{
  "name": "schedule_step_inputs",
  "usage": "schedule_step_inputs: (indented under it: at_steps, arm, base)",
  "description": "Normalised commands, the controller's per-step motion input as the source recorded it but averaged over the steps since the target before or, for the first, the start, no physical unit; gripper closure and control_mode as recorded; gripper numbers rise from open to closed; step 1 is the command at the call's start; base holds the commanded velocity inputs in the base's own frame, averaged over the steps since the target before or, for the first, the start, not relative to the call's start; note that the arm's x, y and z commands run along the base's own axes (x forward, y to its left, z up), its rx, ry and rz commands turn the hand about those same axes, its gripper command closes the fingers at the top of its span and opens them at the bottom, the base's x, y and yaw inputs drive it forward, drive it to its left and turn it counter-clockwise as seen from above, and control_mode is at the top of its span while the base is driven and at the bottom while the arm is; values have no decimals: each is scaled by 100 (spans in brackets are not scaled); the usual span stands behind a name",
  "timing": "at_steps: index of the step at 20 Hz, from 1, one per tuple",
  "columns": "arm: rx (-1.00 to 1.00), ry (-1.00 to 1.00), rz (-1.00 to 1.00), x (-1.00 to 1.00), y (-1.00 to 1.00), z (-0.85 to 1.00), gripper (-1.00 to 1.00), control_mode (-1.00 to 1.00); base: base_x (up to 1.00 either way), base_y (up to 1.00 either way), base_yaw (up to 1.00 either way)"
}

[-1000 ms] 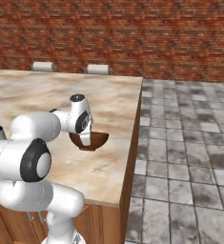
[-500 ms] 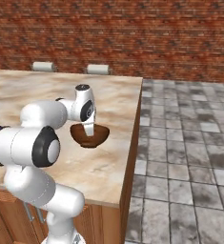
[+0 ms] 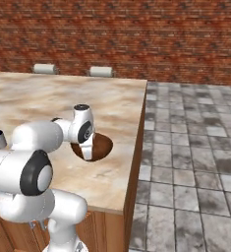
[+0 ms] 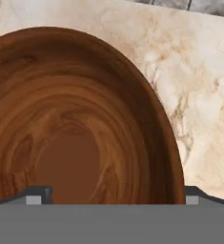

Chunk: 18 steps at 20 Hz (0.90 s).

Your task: Clear the mugs and bowl far away from the sink.

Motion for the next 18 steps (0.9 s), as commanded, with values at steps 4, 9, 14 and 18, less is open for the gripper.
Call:
schedule_step_inputs:
  at_steps: [4,9,14,18]
  arm:
    - [0,8,0,-50,0,-43,-100,-100]
    - [1,3,0,-21,-6,-10,-100,-100]
    - [5,0,0,-32,-2,87,-100,-100]
    - [5,-3,0,-74,0,100,-100,-100]
  base:
    - [0,0,0]
    - [0,0,0]
    - [0,0,0]
    - [0,0,0]
